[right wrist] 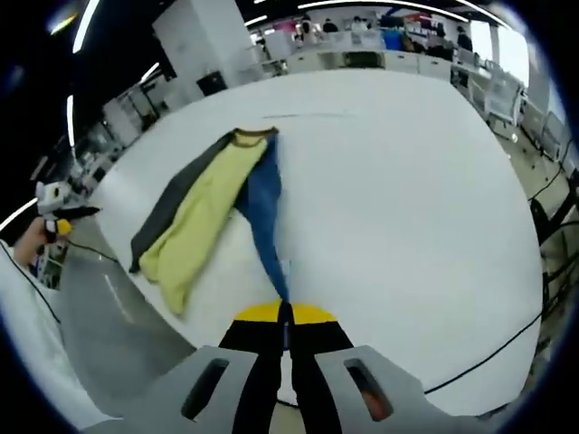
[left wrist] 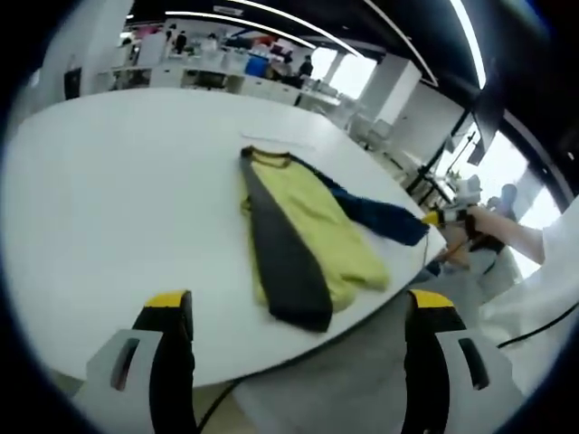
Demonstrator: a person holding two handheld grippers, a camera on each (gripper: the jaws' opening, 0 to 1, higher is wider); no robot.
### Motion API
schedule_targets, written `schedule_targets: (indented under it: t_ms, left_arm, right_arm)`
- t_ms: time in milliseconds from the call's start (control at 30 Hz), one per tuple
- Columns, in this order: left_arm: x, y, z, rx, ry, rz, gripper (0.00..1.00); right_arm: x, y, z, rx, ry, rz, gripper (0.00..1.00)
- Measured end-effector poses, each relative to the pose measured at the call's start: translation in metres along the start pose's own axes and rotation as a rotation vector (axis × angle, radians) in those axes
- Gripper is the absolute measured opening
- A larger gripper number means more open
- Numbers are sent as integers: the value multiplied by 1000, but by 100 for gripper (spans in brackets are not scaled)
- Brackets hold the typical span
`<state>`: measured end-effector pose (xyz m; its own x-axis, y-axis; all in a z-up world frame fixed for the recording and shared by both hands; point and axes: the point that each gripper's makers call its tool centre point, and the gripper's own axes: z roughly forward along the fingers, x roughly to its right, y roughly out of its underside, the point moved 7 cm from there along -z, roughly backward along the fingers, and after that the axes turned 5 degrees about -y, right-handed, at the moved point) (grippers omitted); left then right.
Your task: Fold the garment on the visible template until the final outline fits inside the template.
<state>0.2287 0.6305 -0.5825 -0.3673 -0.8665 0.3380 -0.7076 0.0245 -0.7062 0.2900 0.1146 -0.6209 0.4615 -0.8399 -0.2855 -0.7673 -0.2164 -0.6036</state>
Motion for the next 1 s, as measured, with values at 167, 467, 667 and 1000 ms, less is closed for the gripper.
schedule_targets:
  t_ms: [167, 467, 667, 1000]
  left_arm:
    - [4, 1, 2, -4, -6, -1, 94]
    - [0, 7, -1, -16, -45, -29, 94]
    - [-1, 5, 0, -20, -66, -45, 94]
    - [-1, 0, 8, -26, -83, -51, 94]
  right_arm:
    - [19, 1, 4, -15, 29, 23, 2]
    - [49, 17, 22, -100, 77, 80, 2]
    - [60, 26, 36, -174, 83, 68, 2]
    - [76, 26, 42, -220, 114, 13, 2]
